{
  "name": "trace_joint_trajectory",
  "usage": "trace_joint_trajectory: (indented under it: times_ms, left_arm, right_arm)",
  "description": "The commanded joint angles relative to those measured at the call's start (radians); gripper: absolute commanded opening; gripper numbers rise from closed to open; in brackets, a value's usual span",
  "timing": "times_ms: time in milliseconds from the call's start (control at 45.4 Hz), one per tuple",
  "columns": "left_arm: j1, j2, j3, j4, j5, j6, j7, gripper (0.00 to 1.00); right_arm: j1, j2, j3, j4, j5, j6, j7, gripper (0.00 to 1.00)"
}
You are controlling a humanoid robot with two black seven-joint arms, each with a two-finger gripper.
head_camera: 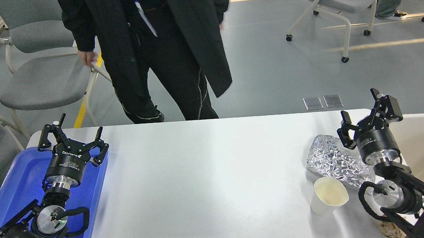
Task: Tidy desktop
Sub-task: 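Move the right gripper toward the small white paper cup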
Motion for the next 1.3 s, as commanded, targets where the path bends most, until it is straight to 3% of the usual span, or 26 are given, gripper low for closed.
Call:
trace_joint_trajectory:
  times_ms: [0, 330, 418, 550, 771, 1057, 1277]
  left_arm:
    - [0.000, 0.000, 0.002, 0.000, 0.000, 0.002, 0.002, 1.00]
    - [0.000, 0.000, 0.000, 0.000, 0.000, 0.002, -0.001, 1.00]
    - [0.000, 0.000, 0.000, 0.000, 0.000, 0.002, -0.001, 1.00]
    - [0.000, 0.000, 0.000, 0.000, 0.000, 0.002, -0.001, 1.00]
    - [0.000, 0.000, 0.000, -0.001, 0.000, 0.002, -0.001, 1.00]
    - [0.000, 0.000, 0.000, 0.000, 0.000, 0.002, -0.001, 1.00]
    - [0.000, 0.000, 0.000, 0.000, 0.000, 0.002, -0.001, 1.00]
  right_arm:
    - [0.000, 0.002, 0.000, -0.003, 0.000, 0.000, 0.000, 1.00]
    - [0.002, -0.007, -0.002, 0.003, 0.000, 0.001, -0.001, 1.00]
    - [0.008, -0.014, -0.009, 0.018, 0.003, 0.002, -0.032, 1.00]
    - [0.010, -0.043, -0.002, 0.086, 0.009, -0.017, -0.164, 1.00]
    - [0.002, -0.132, -0.032, 0.188, 0.008, -0.031, -0.210, 1.00]
    - [0.010, -0.308, -0.179, 0.353, 0.003, -0.138, -0.219, 1.00]
    - [0.017, -0.420, -0.225, 0.419, -0.028, -0.127, -0.329, 1.00]
